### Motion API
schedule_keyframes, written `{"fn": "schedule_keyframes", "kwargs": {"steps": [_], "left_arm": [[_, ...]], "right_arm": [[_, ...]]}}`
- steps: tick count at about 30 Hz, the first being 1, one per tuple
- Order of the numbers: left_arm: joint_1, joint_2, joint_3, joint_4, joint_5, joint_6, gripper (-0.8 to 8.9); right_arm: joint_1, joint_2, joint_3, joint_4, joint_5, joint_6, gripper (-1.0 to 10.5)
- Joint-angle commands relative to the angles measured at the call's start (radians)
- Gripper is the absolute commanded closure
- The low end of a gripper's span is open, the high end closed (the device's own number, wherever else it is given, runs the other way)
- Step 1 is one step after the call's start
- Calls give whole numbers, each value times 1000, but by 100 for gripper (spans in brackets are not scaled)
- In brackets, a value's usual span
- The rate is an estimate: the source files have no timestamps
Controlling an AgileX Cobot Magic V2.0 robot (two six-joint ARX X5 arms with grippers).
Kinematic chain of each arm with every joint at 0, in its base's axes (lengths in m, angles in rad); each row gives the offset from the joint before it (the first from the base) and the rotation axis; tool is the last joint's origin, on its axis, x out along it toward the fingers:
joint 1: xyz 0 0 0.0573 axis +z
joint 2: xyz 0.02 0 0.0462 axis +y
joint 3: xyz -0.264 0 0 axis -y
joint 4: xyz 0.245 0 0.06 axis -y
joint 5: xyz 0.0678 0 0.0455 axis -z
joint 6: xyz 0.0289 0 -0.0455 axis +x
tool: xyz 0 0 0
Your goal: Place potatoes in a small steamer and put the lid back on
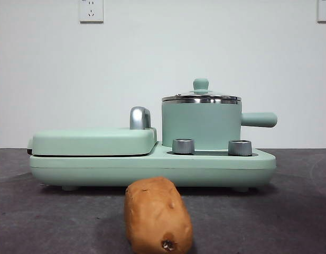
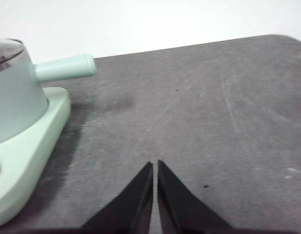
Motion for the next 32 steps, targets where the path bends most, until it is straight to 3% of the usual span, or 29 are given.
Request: {"fn": "schedule_keyframes", "kwargs": {"steps": [1,4,10,19,25,32], "left_arm": [[-3,3,6,9,59,-47,804],[-11,23,45,4,102,-107,804],[-27,150,211,-60,148,-135,804],[-33,498,563,-200,273,-28,804],[-43,750,800,-335,403,56,804],[-84,955,1028,-483,544,178,804]], "right_arm": [[8,0,38,7,-29,100,934],[21,21,102,-6,-41,168,934],[50,142,307,-117,-96,186,934],[74,416,653,-357,-363,100,934],[75,571,823,-426,-523,-4,934],[75,710,933,-451,-660,-32,934]]}}
